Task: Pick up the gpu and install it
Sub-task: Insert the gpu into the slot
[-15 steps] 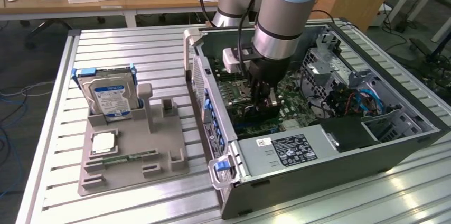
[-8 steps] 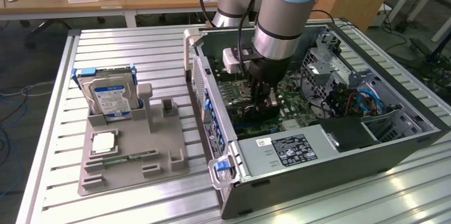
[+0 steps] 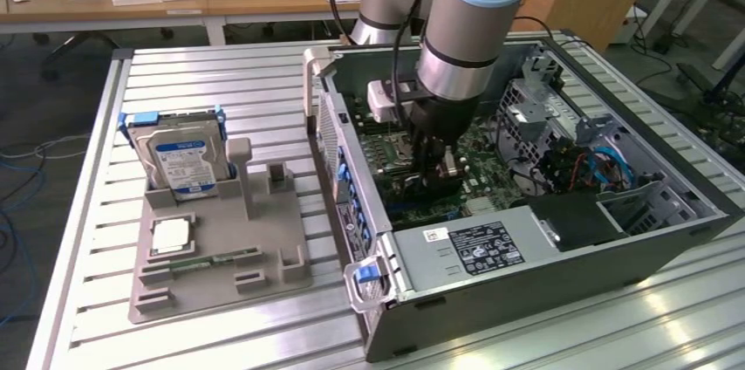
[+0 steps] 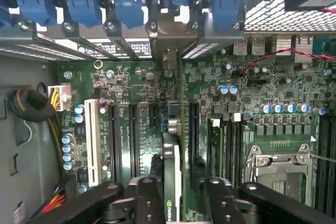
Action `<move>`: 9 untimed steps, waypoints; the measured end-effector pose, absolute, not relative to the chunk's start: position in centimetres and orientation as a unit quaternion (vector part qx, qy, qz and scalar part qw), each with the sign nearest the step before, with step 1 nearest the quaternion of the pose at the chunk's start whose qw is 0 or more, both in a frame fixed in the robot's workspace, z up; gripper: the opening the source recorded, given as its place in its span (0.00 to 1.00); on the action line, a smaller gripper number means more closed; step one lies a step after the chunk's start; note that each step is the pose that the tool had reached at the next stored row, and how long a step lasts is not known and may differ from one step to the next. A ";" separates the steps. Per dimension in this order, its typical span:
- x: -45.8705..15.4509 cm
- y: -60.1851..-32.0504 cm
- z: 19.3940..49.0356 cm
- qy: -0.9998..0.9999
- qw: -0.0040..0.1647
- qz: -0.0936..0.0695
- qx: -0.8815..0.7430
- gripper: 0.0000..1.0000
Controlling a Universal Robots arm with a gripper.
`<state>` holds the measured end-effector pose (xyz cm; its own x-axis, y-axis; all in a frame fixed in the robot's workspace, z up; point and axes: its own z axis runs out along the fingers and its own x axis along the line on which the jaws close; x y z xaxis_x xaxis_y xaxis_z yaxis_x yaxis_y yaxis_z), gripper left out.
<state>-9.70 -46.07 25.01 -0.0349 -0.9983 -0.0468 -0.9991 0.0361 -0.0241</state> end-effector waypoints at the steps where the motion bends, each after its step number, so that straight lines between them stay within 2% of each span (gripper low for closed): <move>1: -9.7 -46.1 25.0 0.719 0.025 0.008 -0.694 0.40; 9: -9.7 -46.1 25.3 0.719 0.025 0.007 -0.694 0.40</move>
